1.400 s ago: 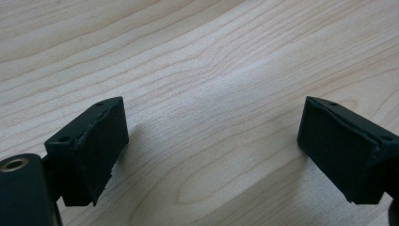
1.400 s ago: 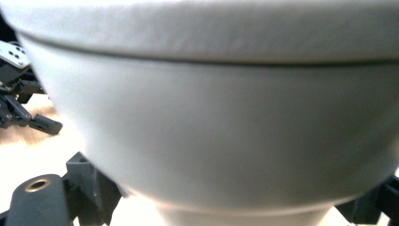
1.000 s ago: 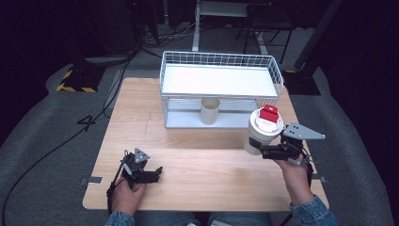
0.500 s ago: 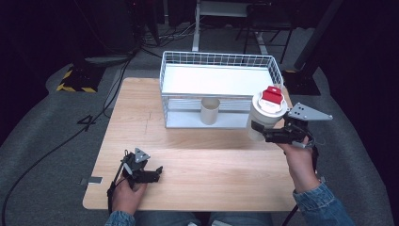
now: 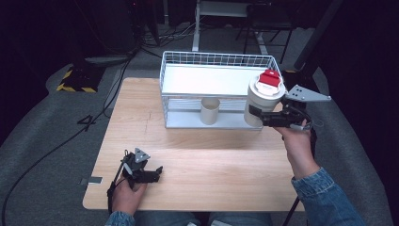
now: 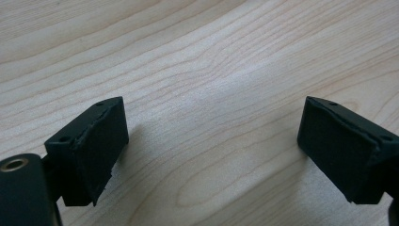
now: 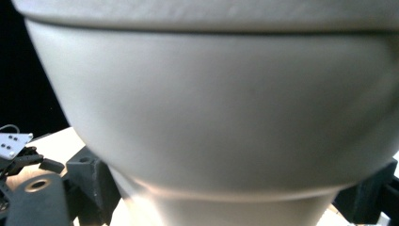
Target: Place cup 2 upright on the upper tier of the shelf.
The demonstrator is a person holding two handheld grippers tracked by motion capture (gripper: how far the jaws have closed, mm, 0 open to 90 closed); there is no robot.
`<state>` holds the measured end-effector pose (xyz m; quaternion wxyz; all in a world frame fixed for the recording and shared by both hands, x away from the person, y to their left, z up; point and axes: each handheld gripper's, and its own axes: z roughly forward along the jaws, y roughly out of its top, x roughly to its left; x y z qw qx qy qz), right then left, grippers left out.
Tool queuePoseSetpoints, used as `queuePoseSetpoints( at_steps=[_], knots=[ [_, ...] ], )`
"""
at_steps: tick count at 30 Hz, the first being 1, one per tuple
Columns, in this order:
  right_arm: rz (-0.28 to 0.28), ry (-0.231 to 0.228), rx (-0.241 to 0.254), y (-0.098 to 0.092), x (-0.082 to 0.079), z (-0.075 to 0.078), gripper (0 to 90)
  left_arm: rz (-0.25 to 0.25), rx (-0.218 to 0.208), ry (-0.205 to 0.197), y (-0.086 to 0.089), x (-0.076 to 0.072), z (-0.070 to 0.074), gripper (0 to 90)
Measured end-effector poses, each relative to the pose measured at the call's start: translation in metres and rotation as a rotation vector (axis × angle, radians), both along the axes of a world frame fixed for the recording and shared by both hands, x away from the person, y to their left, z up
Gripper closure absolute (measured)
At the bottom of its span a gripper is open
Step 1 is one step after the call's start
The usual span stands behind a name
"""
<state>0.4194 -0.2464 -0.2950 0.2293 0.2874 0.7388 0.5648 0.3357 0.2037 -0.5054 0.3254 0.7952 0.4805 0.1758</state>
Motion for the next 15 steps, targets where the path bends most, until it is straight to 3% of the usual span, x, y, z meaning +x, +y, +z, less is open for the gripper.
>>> queuePoseSetpoints(
  at_steps=[9, 15],
  knots=[
    [-0.023, -0.018, -0.025, 0.011, 0.019, 0.021, 13.8, 0.0, 0.0, 0.001, 0.0, 0.0, 0.0, 9.8],
    [-0.036, -0.017, -0.042, 0.02, 0.033, 0.027, 13.8, 0.0, 0.0, 0.001, 0.0, 0.0, 0.0, 9.8]
  ],
)
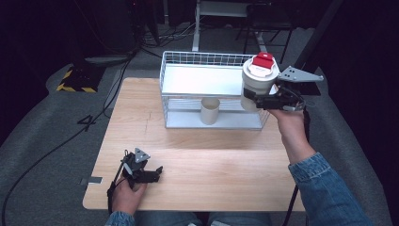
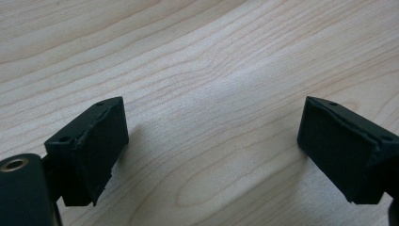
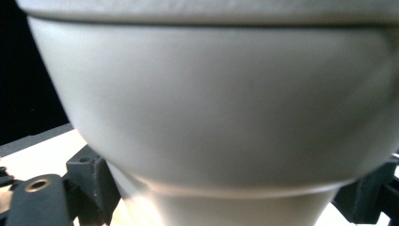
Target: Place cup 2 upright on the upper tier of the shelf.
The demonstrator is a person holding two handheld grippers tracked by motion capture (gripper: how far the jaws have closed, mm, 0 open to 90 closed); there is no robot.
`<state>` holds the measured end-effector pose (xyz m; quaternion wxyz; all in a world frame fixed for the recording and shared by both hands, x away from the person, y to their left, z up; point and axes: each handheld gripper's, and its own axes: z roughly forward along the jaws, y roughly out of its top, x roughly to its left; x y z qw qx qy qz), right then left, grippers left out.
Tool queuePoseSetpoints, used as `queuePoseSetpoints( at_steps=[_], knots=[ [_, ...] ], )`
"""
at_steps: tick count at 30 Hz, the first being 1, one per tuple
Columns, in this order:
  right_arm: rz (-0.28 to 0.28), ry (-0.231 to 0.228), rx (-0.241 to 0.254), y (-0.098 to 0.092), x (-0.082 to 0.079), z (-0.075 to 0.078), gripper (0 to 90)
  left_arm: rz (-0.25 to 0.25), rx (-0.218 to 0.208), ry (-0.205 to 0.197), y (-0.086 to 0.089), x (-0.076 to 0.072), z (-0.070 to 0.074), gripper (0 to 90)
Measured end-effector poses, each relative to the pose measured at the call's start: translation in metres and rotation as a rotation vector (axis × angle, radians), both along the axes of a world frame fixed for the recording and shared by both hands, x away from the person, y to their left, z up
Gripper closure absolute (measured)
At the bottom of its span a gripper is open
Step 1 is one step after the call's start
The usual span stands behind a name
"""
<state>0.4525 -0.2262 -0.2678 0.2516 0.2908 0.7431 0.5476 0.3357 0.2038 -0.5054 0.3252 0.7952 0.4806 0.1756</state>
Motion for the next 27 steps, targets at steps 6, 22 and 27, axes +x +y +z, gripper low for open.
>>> queuePoseSetpoints(
  at_steps=[6, 22, 27],
  knots=[
    [-0.021, -0.002, -0.008, 0.013, 0.019, 0.007, 13.8, 0.0, 0.0, 0.0, 0.0, 0.0, 0.0, 9.8],
    [-0.046, -0.001, 0.002, 0.039, 0.055, 0.011, 13.7, -0.003, 0.001, 0.0, 0.0, 0.001, 0.0, 9.8],
    [-0.046, -0.01, 0.016, 0.047, 0.064, 0.012, 13.8, -0.003, 0.002, 0.0, 0.0, 0.001, 0.0, 9.8]
  ],
)
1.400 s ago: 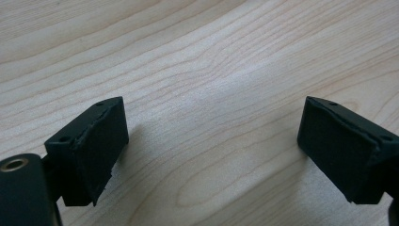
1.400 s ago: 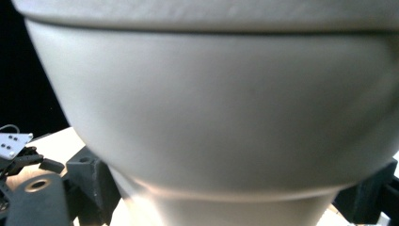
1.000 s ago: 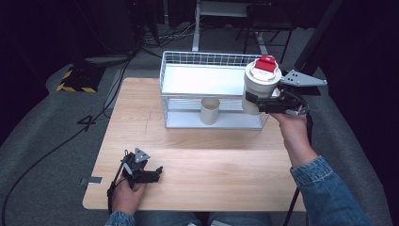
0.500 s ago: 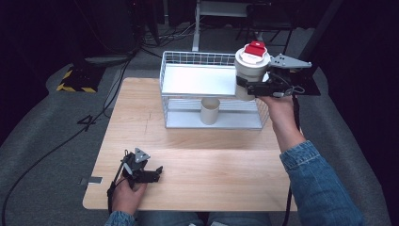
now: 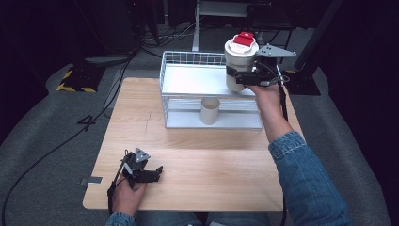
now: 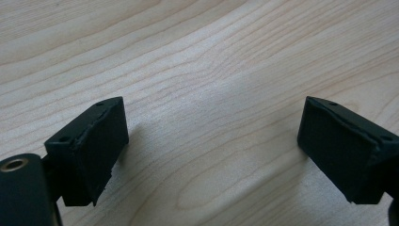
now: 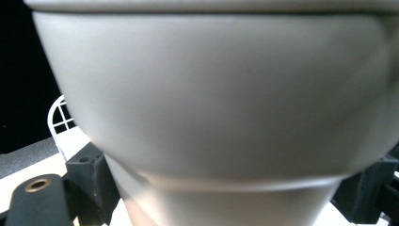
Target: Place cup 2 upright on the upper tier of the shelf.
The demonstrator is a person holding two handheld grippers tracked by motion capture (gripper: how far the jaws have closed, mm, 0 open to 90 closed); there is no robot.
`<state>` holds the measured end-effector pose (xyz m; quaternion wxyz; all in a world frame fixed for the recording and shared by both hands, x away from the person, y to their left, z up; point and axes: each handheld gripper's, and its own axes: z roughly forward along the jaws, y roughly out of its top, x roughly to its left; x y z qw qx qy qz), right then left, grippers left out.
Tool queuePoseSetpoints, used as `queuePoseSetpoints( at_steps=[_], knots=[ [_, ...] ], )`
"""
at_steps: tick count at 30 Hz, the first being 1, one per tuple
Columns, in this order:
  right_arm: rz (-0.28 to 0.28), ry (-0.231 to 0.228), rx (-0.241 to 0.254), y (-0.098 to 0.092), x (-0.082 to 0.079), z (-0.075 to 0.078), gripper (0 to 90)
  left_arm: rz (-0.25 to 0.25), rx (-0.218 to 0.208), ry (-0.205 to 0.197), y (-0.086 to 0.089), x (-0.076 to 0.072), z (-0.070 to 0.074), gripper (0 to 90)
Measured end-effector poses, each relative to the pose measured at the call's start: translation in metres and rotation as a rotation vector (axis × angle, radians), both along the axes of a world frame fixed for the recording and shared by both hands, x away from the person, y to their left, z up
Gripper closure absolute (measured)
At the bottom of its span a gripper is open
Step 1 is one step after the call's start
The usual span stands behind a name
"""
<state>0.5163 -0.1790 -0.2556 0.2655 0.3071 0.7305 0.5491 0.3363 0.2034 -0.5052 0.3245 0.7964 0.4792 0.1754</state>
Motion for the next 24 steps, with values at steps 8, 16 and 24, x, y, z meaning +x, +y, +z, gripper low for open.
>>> queuePoseSetpoints(
  at_steps=[8, 16, 24],
  knots=[
    [0.008, -0.009, 0.012, 0.013, 0.013, -0.001, 13.7, 0.003, 0.0, 0.001, -0.001, 0.0, 0.0, 9.8],
    [0.005, 0.001, 0.031, 0.026, 0.029, -0.009, 13.8, 0.002, 0.004, -0.001, 0.0, 0.0, 0.0, 9.8],
    [-0.012, -0.001, 0.051, 0.03, 0.042, -0.018, 13.7, 0.003, 0.002, -0.002, -0.001, 0.0, 0.0, 9.8]
  ],
)
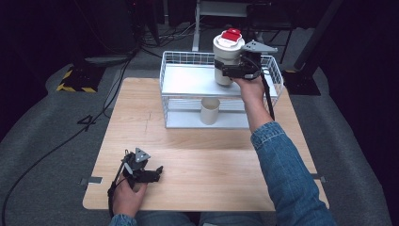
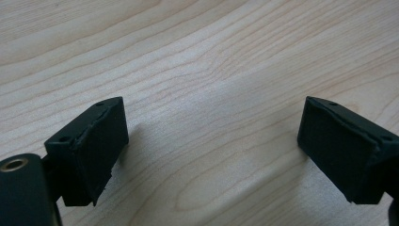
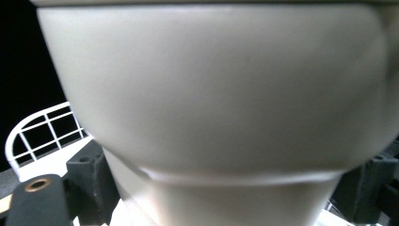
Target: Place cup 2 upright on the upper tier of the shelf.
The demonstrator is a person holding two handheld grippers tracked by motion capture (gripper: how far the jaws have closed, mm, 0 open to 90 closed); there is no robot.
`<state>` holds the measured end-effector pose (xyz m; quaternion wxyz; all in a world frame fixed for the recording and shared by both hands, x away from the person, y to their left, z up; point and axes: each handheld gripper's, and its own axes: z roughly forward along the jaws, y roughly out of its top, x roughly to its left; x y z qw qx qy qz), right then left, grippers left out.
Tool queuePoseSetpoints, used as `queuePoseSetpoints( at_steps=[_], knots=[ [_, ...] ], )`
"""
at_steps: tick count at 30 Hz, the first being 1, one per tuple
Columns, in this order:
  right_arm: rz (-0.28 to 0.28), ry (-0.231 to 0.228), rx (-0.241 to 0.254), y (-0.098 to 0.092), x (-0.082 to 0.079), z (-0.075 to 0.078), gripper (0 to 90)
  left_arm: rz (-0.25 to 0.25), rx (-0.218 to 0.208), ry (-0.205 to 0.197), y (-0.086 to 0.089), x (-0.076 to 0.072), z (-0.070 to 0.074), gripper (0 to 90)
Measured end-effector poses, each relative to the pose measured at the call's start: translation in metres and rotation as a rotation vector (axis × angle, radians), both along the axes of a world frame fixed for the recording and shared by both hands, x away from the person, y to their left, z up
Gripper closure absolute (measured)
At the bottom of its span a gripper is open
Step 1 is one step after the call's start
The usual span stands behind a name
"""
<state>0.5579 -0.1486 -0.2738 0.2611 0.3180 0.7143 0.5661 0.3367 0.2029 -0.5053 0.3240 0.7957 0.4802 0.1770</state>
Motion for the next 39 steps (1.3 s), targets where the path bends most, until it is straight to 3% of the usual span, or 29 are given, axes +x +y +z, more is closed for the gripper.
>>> queuePoseSetpoints(
  at_steps=[13, 23, 35, 39],
  knots=[
    [0.003, 0.003, 0.014, 0.001, 0.01, -0.016, 13.7, -0.002, 0.002, 0.002, 0.0, 0.0, 0.0, 9.8],
    [0.006, -0.001, -0.008, 0.001, 0.008, -0.016, 13.6, -0.002, 0.003, 0.001, 0.0, 0.0, 0.0, 9.7],
    [0.009, 0.019, 0.019, -0.006, 0.006, -0.019, 13.5, 0.002, -0.004, 0.002, 0.0, 0.0, 0.0, 9.8],
    [0.009, 0.007, -0.009, -0.006, 0.004, -0.018, 13.4, 0.001, 0.001, 0.001, 0.0, 0.0, 0.0, 9.8]
  ],
)
